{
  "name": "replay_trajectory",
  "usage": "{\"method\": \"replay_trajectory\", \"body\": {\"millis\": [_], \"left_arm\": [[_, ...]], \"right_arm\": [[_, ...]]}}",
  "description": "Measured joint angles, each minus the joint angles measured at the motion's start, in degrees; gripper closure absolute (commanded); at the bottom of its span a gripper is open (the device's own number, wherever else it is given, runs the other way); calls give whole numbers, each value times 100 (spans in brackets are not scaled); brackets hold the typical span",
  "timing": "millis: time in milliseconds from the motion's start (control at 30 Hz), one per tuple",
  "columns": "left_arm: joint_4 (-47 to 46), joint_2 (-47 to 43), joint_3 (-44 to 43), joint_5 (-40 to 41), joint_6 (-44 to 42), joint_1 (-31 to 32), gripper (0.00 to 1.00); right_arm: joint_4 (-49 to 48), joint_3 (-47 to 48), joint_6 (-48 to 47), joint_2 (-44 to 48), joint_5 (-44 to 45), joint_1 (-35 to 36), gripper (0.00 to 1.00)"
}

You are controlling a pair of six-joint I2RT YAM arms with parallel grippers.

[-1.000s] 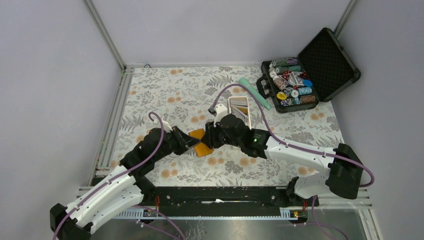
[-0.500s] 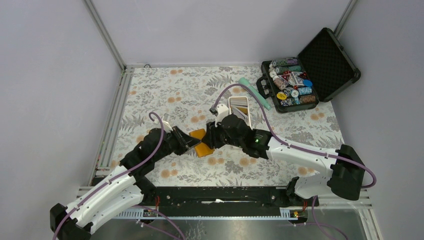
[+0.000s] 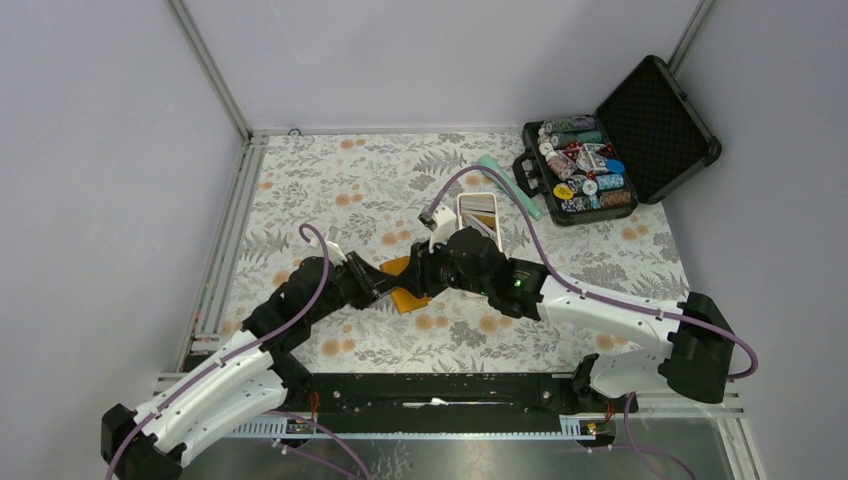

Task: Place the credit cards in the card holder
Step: Close the card holder at the center of the board.

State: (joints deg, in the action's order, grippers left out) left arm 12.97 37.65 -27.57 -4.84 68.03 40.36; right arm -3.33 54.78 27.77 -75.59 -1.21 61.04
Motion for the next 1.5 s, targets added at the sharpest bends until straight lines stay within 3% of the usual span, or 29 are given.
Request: {"method": "replay_trajectory", "body": {"millis": [167, 367, 533, 667, 867, 1167, 1500], "left_arm": [[-120, -13, 74, 4, -2, 0, 100], [-509, -221, 479, -70, -63, -24, 100], [-1086, -535, 846, -481, -205, -195, 100], [-1589, -719, 866, -975, -337, -334, 100], [-2308, -1045, 866, -1744, -413, -479, 100], [-2643, -1145, 841, -2260, -304, -498, 100], [-2909, -1128, 841, -2326, 7, -498, 100]], "right_arm": [[24, 0, 9, 37, 22, 2, 54], [407, 28, -131, 514, 393, -26, 31], [643, 7, -236, 1073, 96, -627, 23], [396, -341, -61, 1574, -778, -1661, 23], [-658, -1268, 815, 1947, -2577, -2417, 24], [-2872, -2061, 2494, 1700, -4199, -2490, 30], [-3471, -2068, 2820, 1440, -4544, -2468, 38]]}}
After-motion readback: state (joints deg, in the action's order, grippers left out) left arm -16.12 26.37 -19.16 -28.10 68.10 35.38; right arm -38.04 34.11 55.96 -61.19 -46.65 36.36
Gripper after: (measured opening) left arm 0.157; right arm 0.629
